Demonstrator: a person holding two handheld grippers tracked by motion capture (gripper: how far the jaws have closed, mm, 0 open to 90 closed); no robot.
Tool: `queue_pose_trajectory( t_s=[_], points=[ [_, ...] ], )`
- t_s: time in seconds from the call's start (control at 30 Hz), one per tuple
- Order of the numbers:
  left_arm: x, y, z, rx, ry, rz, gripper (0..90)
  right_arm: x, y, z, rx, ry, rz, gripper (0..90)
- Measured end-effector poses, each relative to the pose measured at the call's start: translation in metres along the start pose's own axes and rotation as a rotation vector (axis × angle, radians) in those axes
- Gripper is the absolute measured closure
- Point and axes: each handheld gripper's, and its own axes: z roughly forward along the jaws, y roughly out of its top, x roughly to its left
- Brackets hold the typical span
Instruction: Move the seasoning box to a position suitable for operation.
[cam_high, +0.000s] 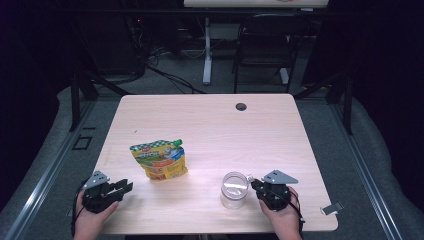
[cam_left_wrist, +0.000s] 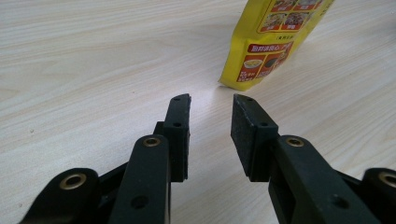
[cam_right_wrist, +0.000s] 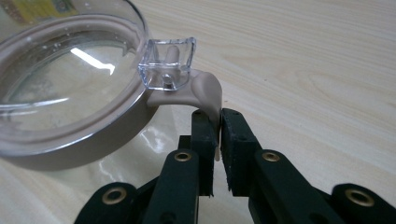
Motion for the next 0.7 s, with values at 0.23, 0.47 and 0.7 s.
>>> queue_pose_trajectory(
  t_s=[0.23,0.47,0.7],
  points=[
    [-0.002,0.000,-0.001,-0.003,-0.001,0.000,67.6,0.008,-0.008,-0.012,0.011,0.036,0.009,81.8],
    [-0.008,0.002,-0.003,-0.005,-0.004,0.012,67.9,0.017,-0.013,-0.016,0.001,0.040,-0.012,80.1],
    [-0.019,0.005,-0.008,-0.028,-0.034,0.015,69.1,0.015,-0.013,-0.024,-0.007,0.087,0.038,71.7]
  ],
)
